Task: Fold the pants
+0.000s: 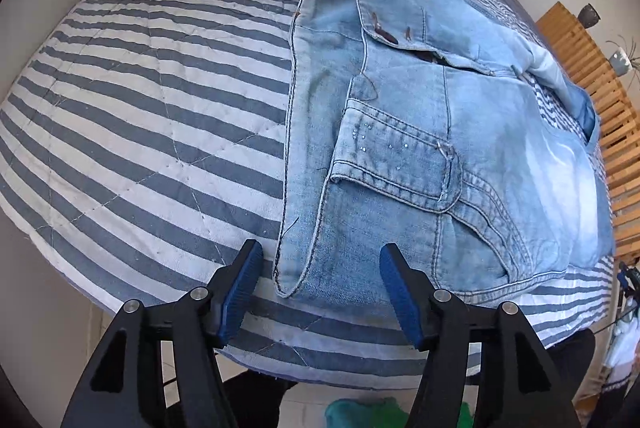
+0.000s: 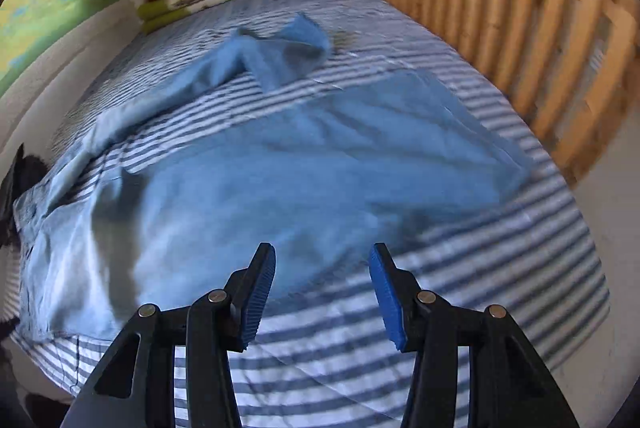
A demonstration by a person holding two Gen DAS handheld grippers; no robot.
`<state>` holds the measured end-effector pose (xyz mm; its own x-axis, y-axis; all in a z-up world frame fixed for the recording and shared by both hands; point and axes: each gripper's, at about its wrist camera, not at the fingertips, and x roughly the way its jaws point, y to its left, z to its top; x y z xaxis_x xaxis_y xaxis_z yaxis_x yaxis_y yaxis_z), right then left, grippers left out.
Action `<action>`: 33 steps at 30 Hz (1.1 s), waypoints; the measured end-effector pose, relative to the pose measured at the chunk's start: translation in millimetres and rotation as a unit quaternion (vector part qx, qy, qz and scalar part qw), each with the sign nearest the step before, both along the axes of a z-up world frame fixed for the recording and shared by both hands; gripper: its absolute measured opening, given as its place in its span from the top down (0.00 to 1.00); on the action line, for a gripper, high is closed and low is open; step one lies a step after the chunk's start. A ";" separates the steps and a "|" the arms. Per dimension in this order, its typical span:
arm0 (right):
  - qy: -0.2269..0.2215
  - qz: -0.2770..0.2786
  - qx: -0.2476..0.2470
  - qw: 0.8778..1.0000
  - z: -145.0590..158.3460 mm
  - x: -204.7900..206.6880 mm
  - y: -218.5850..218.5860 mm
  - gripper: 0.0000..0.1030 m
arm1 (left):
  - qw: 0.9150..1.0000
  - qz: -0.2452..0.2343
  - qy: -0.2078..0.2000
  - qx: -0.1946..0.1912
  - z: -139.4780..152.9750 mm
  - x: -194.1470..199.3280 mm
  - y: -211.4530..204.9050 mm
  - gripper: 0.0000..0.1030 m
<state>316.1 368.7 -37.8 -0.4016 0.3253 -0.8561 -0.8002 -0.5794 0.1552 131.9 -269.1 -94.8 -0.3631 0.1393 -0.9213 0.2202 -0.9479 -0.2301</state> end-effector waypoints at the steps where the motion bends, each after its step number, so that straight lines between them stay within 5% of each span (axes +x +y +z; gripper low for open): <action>1: 0.006 -0.026 -0.015 1.000 -5.7 17.0 11.1 0.56 | 1.000 -0.005 0.000 -0.008 -0.1 0.5 3.5 0.37; 4: 0.003 -0.091 -0.020 0.996 -18.1 54.0 39.0 0.56 | 1.000 -0.005 0.001 -0.011 1.2 0.9 7.7 0.55; 6: 0.034 -0.116 -0.062 0.991 -28.9 68.6 58.5 0.56 | 1.000 -0.004 0.000 -0.007 1.5 -1.1 8.4 0.79; 9: 0.101 -0.144 -0.125 0.976 -44.9 79.9 82.3 0.56 | 1.000 -0.002 -0.003 -0.007 2.5 -3.3 11.7 0.86; 13: 0.119 -0.169 -0.142 0.968 -62.0 65.1 105.0 0.55 | 1.000 0.004 -0.001 -0.017 7.3 -3.2 14.5 0.88; 18: 0.119 -0.154 -0.100 0.976 -61.1 33.1 111.0 0.46 | 1.000 0.012 0.017 -0.014 30.9 -2.3 9.6 0.90; 19: 0.119 -0.150 -0.094 0.977 -60.8 27.8 111.9 0.51 | 1.000 0.014 0.022 -0.011 37.4 -2.2 7.7 0.90; 20: 0.111 -0.146 -0.088 0.979 -59.7 21.9 112.5 0.77 | 0.999 0.015 0.028 -0.011 44.5 -2.2 6.2 0.90; 21: 0.088 -0.146 -0.078 0.982 -57.1 15.5 112.5 0.91 | 0.999 0.014 0.033 -0.014 50.6 -1.4 5.1 0.90; 22: 0.069 -0.146 -0.070 0.984 -52.0 14.1 112.9 0.96 | 0.999 0.013 0.037 -0.016 55.5 0.3 3.8 0.90; 27: 0.044 -0.140 0.081 0.986 8.5 25.7 88.6 0.96 | 1.000 -0.001 0.005 -0.022 42.5 -4.3 8.0 0.85; 30: -0.007 -0.084 0.001 0.996 -4.6 19.0 97.0 0.83 | 1.000 0.007 -0.015 -0.011 29.1 -3.8 4.8 0.81; 33: -0.037 -0.135 0.040 0.989 5.5 41.8 92.9 0.78 | 1.000 0.021 -0.010 -0.007 33.1 -0.6 -5.6 0.76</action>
<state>357.9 461.6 -32.2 -0.2288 0.4794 -0.8473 -0.9347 -0.3513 0.0537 131.3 -274.6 -61.7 -0.3504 0.1119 -0.9299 0.2651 -0.9404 -0.2131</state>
